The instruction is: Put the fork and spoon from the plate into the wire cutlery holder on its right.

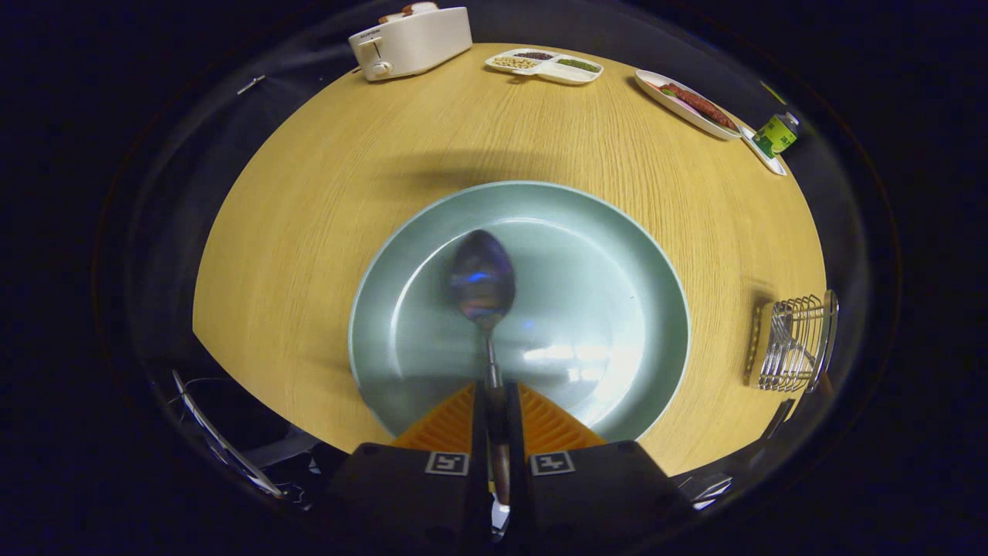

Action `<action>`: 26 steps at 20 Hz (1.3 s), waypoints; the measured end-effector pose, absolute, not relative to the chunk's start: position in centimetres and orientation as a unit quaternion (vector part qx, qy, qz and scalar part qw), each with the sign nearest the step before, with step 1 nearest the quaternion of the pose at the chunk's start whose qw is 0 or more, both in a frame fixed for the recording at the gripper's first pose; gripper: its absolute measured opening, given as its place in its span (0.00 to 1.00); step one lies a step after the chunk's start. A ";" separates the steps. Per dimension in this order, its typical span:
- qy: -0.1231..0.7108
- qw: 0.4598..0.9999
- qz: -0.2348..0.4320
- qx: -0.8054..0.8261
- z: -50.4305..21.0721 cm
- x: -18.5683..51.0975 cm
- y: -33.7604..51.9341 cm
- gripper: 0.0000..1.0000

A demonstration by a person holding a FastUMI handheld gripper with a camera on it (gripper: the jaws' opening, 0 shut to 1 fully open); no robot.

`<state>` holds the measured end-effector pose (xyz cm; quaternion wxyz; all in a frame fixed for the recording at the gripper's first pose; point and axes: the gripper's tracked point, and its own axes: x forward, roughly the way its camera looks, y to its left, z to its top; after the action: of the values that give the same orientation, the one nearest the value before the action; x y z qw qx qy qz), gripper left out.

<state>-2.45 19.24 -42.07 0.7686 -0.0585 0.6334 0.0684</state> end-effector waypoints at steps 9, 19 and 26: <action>0.601 0.778 0.167 -0.070 -37.7 -1.0 18.5 0.08; 0.578 0.788 0.187 -0.097 -23.1 1.0 5.5 0.08; 0.628 0.756 0.124 -0.134 -21.1 -1.3 -7.7 0.08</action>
<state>-1.26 -7.66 -21.14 0.7564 -0.1342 0.6281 0.1237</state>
